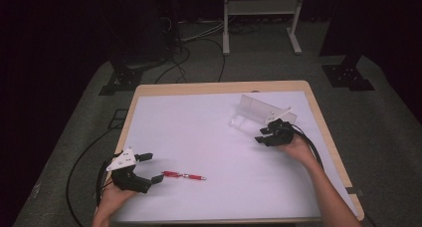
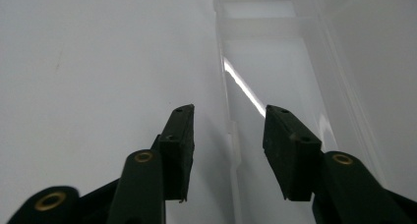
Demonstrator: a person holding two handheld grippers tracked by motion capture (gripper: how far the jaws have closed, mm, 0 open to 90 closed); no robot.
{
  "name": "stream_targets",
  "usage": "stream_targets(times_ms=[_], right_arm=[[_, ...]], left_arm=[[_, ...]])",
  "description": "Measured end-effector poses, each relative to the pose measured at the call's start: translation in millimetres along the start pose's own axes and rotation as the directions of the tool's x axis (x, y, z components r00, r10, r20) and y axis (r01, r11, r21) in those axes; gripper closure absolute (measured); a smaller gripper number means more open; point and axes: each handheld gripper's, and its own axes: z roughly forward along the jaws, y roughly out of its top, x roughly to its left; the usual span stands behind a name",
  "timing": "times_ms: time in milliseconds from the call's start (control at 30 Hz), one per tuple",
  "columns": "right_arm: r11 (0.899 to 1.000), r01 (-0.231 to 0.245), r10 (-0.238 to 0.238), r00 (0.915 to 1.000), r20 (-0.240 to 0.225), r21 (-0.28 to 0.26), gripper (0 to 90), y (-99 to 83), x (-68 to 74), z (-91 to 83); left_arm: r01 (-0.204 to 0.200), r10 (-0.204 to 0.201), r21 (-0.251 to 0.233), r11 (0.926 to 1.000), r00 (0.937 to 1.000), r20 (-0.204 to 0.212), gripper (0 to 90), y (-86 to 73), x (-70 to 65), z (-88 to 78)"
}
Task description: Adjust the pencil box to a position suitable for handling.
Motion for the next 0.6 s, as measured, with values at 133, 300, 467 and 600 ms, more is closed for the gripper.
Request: stream_targets(times_ms=[133, 300, 467, 600], right_arm=[[1.0, 0.002, -0.002, 1.0, -0.004, 0.012, 60.5, -1.2, -1.2, 2.5], [1.0, -0.006, 0.006, 1.0, 0.003, 0.027, 67.9, -2.8, -3.1, 4.4], [0.999, -0.004, 0.004, 1.0, -0.003, 0.034, 73.0, -3.9, -3.2, 6.0], [0.999, -0.007, 0.007, 0.9999, -0.007, 0.045, 77.8, -4.8, -3.7, 8.5]], left_arm=[[-0.002, 0.002, 0.004, 1.0, 1.0, 0.003, 8.0, 0.3, -0.6, 1.0], [-0.001, 0.001, -0.001, 1.0, 1.0, -0.002, 8.0, 0.3, 0.2, -0.9], [0.005, -0.005, -0.005, 1.0, 1.0, -0.006, 8.0, -0.2, 1.4, -2.1], [0.004, -0.004, -0.007, 1.0, 1.0, -0.007, 8.0, -0.1, 1.6, -2.9]])
